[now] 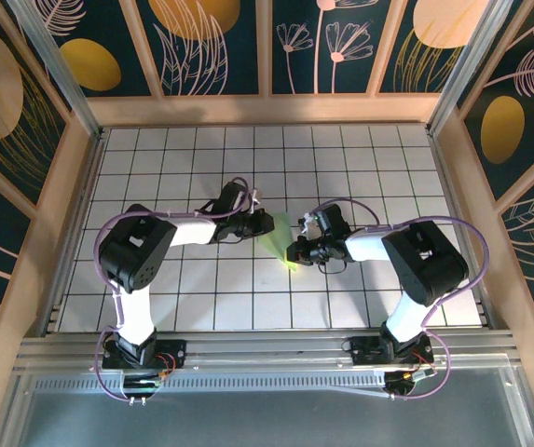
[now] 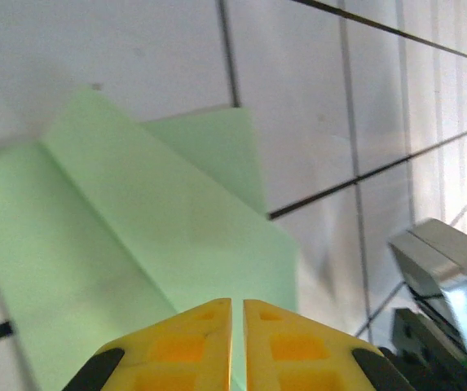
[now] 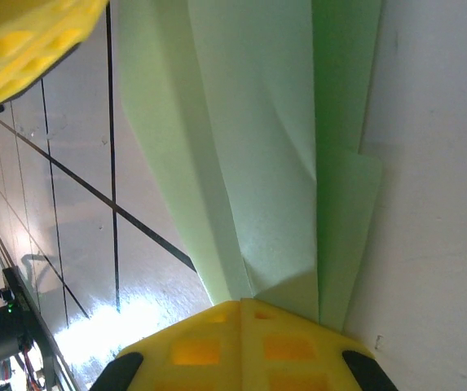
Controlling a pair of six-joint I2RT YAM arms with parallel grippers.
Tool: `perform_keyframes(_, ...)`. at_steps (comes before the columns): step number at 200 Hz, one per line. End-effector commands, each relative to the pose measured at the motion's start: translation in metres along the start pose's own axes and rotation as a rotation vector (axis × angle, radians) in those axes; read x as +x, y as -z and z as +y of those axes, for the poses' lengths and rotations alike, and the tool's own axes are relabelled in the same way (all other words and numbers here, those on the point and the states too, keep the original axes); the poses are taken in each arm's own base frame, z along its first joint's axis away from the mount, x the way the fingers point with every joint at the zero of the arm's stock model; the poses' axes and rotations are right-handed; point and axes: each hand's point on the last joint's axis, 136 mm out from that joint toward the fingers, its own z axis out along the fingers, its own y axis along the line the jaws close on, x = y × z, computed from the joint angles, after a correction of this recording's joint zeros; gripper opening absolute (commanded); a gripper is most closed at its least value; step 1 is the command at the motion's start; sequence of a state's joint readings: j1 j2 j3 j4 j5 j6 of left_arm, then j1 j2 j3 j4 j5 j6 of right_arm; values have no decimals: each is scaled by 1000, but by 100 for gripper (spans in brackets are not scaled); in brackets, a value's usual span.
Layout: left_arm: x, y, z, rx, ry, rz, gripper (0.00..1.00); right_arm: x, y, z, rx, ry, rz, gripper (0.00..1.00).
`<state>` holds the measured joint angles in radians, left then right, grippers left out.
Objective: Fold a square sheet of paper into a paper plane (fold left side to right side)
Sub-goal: Fourth fold the wing at the center of the table.
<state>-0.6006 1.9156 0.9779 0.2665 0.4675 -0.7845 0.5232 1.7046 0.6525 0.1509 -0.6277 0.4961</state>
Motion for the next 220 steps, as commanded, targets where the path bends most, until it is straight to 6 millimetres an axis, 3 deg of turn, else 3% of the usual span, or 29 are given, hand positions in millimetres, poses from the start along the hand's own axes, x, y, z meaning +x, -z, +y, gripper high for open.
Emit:
perform_keyframes(1,19,-2,-31,109,-12,31,11,37,-2,-59,204,-109,91,0)
perform_keyframes(42,42,-23,-30,112,22,89,10,36,0,-61,221,-106,87,0)
perform_keyframes(90,43,-33,-18,80,52,91,10,36,1,-62,235,-102,90,0)
perform_keyframes(130,49,-39,8,-20,85,97,9,38,1,-65,254,-102,101,0)
perform_keyframes(137,39,-40,1,-16,79,77,9,39,1,-65,257,-103,103,0)
perform_keyframes(173,34,-42,16,-74,102,69,8,43,0,-68,260,-105,113,0)
perform_keyframes(220,11,-36,35,-101,114,29,7,46,0,-68,260,-106,121,0)
